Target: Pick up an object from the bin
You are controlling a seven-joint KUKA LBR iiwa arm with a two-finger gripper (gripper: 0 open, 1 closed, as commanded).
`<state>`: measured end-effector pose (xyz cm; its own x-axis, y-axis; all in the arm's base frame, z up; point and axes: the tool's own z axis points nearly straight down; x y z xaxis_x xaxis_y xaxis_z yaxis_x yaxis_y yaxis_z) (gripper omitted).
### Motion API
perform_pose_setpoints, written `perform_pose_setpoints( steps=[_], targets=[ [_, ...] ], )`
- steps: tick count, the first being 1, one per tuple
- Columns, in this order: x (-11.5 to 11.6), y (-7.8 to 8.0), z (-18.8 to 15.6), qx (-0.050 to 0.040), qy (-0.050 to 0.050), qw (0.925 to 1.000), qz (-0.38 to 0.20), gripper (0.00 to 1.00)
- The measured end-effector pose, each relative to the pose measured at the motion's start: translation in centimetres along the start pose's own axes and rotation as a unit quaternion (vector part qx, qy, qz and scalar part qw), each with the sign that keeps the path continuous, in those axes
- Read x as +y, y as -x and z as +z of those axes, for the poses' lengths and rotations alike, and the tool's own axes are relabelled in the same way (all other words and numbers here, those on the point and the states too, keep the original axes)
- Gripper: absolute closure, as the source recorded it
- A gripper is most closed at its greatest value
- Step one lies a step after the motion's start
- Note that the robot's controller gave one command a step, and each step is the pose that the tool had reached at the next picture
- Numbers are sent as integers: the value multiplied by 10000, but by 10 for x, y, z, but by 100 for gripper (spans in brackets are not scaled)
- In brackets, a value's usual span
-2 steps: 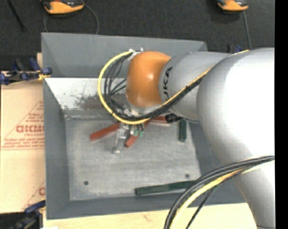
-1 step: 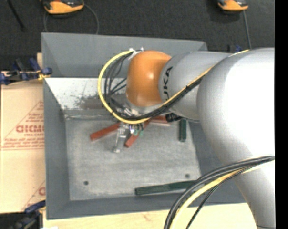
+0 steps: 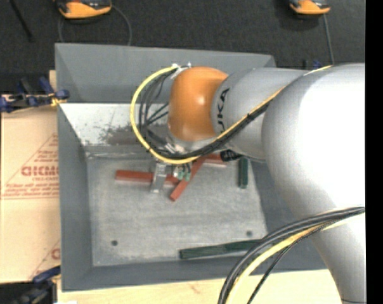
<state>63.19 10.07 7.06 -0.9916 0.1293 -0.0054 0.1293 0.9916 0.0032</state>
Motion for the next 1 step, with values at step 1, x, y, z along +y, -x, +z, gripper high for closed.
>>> perform_pose_setpoints(
  steps=[1],
  targets=[
    [0, 4, -102, -32, 5, 10000, 9, 100]
  ],
)
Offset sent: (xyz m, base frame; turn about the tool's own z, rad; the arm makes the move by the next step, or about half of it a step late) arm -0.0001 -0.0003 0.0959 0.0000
